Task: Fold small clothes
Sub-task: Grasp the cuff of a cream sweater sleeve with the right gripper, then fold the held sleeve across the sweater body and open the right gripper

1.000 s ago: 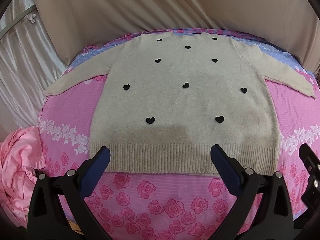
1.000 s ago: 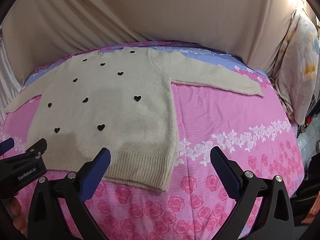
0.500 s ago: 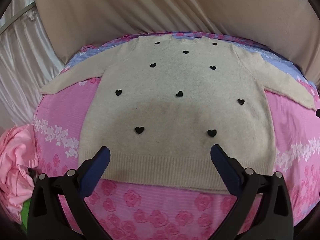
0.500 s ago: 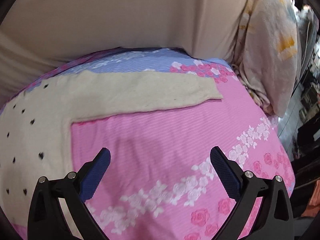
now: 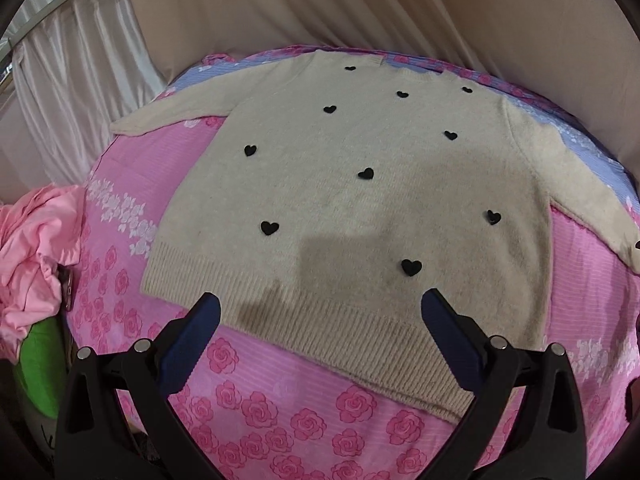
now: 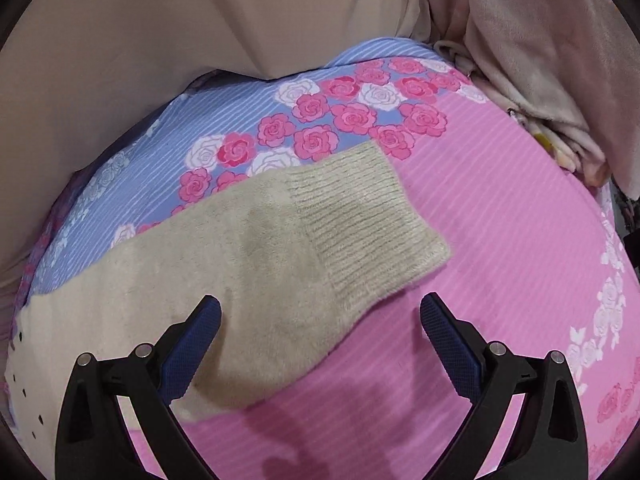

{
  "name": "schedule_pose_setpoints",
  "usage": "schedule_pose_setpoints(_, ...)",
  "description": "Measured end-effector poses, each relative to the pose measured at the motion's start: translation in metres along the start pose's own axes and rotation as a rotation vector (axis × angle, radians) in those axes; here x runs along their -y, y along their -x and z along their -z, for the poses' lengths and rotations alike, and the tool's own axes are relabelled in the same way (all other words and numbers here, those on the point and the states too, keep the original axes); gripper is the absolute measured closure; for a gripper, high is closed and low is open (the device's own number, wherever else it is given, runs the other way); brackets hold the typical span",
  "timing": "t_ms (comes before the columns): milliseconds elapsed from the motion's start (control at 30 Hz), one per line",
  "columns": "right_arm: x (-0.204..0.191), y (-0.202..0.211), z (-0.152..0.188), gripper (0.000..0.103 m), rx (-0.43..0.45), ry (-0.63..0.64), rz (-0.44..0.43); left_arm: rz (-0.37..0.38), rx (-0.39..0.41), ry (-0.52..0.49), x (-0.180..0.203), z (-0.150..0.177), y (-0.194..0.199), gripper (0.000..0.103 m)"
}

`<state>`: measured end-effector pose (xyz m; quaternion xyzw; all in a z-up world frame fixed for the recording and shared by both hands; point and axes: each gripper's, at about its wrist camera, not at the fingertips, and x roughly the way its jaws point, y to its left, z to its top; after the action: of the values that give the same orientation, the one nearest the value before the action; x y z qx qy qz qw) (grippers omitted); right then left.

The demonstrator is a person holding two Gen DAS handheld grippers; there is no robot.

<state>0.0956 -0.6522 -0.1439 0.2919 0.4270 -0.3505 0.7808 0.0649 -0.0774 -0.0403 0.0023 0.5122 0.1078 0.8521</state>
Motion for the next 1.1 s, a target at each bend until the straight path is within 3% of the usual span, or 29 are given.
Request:
schedule_pose_setpoints(100,-0.003,-0.002,0.003,0.041,0.06,-0.001,-0.033,-0.014,-0.012,0.02,-0.002,0.004,0.001,0.005)
schedule_pose_setpoints(167,-0.009,0.0,0.005,0.089,0.065,0.025,-0.052,-0.016,-0.014,0.02,-0.004,0.004,0.0,0.005)
schedule_pose_setpoints(300,-0.029,0.036,0.006,0.091,0.117,0.046,-0.145,0.005,-0.024,0.013,-0.011,-0.004,-0.01,0.005)
schedule_pose_setpoints(433,-0.096,0.107,0.007,0.091,0.209,0.135,-0.284,0.057,-0.006,0.026,-0.027,-0.02,-0.015,0.005)
schedule_pose_setpoints(567,-0.209,0.179,0.029,0.091,0.268,0.285,-0.456,0.109,0.003,0.047,-0.054,-0.039,-0.023,0.005)
schedule_pose_setpoints(700,-0.335,0.214,0.08,0.091,0.249,0.432,-0.598,0.138,0.024,0.089,-0.097,-0.058,-0.03,0.005)
schedule_pose_setpoints(900,-0.499,0.19,0.198,0.089,0.118,0.642,-0.647,0.133,0.038,0.138,-0.173,-0.08,-0.051,0.005)
schedule_pose_setpoints(967,-0.539,0.166,0.242,0.078,0.044,0.729,-0.616,0.138,0.023,0.154,-0.198,-0.089,-0.065,0.005)
schedule_pose_setpoints(1033,-0.566,0.138,0.282,0.057,-0.044,0.816,-0.568,0.147,0.014,0.177,-0.221,-0.099,-0.079,0.005)
schedule_pose_setpoints(1100,-0.577,0.119,0.317,0.057,-0.066,0.894,-0.483,0.171,0.002,0.217,-0.244,-0.113,-0.095,0.005)
